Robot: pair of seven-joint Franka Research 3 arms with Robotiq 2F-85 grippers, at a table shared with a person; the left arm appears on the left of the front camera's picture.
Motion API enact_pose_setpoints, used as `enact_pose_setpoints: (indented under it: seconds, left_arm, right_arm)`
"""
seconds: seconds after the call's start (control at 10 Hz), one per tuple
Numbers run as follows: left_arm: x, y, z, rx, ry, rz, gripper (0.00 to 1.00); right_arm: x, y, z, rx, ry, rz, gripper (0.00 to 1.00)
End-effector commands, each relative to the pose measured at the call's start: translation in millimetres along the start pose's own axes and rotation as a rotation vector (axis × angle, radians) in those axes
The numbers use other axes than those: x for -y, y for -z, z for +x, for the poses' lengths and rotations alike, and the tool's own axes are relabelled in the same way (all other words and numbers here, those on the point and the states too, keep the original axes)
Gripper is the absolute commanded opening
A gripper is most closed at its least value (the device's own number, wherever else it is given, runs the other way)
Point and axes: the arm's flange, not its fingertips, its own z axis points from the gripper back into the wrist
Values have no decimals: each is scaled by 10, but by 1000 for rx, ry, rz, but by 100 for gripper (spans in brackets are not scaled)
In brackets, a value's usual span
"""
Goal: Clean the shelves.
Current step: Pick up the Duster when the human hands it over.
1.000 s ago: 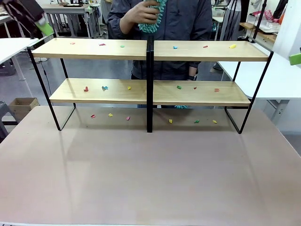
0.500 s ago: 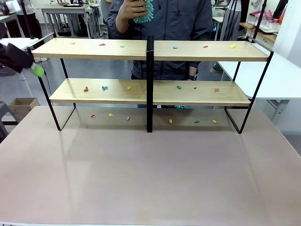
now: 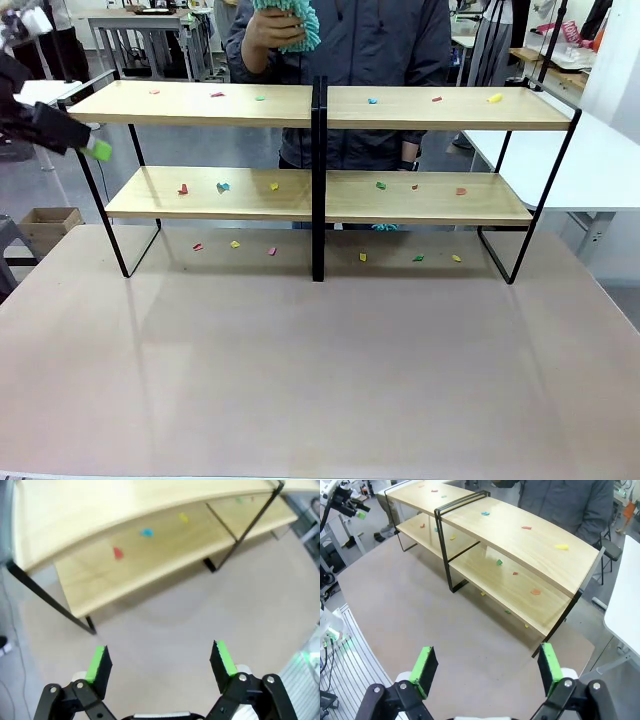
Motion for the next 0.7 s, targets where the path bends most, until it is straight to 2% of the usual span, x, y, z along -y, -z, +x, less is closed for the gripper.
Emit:
enact_pose_setpoints:
  seconds: [0.0, 0.2, 0.4, 0.5, 0.6]
  left_arm:
    - [11, -197, 76, 84, 120, 49, 100]
    - [-46, -543, 138, 176, 218, 64, 100]
    - [-119, -804, 79, 311, 225, 36, 100]
    - [-144, -849, 24, 316, 215, 40, 100]
    - [-182, -839, -50, 318, 256, -30, 100]
  right_arm:
    - [-30, 89, -72, -21, 8, 1, 100]
    - [-5, 87, -84, -28, 19, -4, 100]
    - [-21, 10, -98, -9, 15, -9, 100]
    - [-36, -34, -99, 1, 9, -7, 100]
    - [-40, -61, -101, 5, 7, -6, 100]
